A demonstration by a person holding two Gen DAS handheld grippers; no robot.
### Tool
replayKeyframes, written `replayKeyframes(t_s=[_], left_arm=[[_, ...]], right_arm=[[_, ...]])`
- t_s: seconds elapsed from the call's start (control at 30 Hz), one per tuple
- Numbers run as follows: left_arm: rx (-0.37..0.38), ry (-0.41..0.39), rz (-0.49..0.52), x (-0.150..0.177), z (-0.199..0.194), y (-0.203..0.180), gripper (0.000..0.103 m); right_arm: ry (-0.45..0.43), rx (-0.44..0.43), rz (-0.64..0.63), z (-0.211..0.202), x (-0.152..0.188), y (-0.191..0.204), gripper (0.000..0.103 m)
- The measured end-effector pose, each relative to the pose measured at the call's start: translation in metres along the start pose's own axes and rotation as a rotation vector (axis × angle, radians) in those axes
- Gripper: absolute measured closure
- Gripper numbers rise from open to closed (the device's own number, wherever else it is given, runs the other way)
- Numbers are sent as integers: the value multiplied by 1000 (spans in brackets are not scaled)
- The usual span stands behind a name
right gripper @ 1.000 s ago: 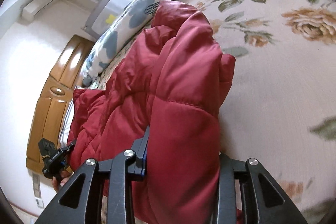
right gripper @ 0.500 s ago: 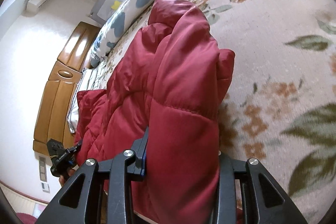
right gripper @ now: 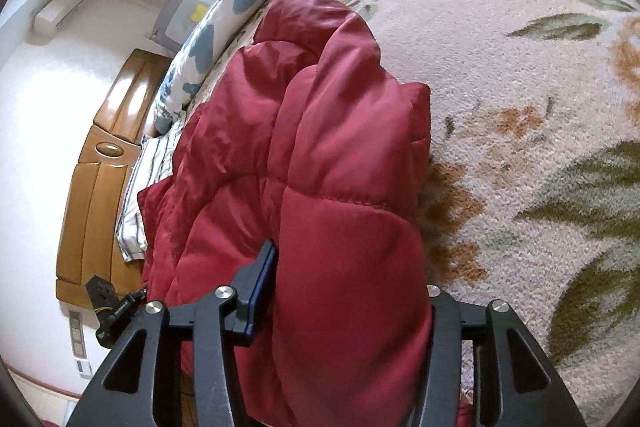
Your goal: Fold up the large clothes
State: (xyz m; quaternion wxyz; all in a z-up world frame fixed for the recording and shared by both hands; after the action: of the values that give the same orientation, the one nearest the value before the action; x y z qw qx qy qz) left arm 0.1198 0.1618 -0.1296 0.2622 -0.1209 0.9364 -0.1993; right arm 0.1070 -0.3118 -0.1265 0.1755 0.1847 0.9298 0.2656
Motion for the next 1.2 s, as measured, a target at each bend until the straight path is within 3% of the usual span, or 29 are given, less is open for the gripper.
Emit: replayKeyframes(t_s=[0.13,0.27,0.5,0.77,1.07,1.13,1.17,1.2], left_arm=[[-94,-27,49,-2,-5,-6,40],[-130,-45,89,-3,-12,-14,39],[-145,-71,87,-4,-24,-18,39],[-140,-76,111,-23,-23,-26,34],[-182,-34,128,-46,7,-38,28],[-182,-25,129,-52,14,-41,34],[-185,-26,137,-55,17,-42,43],[-198,-28,148,-56,21,-43,69]], right_arm=[[-4,13,2,0,0,0,44],[-9,22,5,-1,0,-1,41],[-30,113,-44,-10,-5,5,25],[-81,201,-117,-16,-32,16,23],[-103,249,-168,0,-62,25,21],[-94,265,-190,5,-64,29,29],[-94,280,-208,6,-65,32,37],[-99,294,-221,7,-65,34,57]])
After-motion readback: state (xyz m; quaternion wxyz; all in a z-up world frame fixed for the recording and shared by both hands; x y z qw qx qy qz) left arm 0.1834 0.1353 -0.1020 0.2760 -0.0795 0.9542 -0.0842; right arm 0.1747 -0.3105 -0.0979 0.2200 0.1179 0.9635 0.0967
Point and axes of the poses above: each gripper's, at about its wrist camera, not at the fingertips, and z roughly the way its jaws point, y to its left, x to its underside, the point moved 4 cm from there along z, roughly the way its jaws point, and after that the axes turned 2 degrees about -z, right-handed, at the moved point
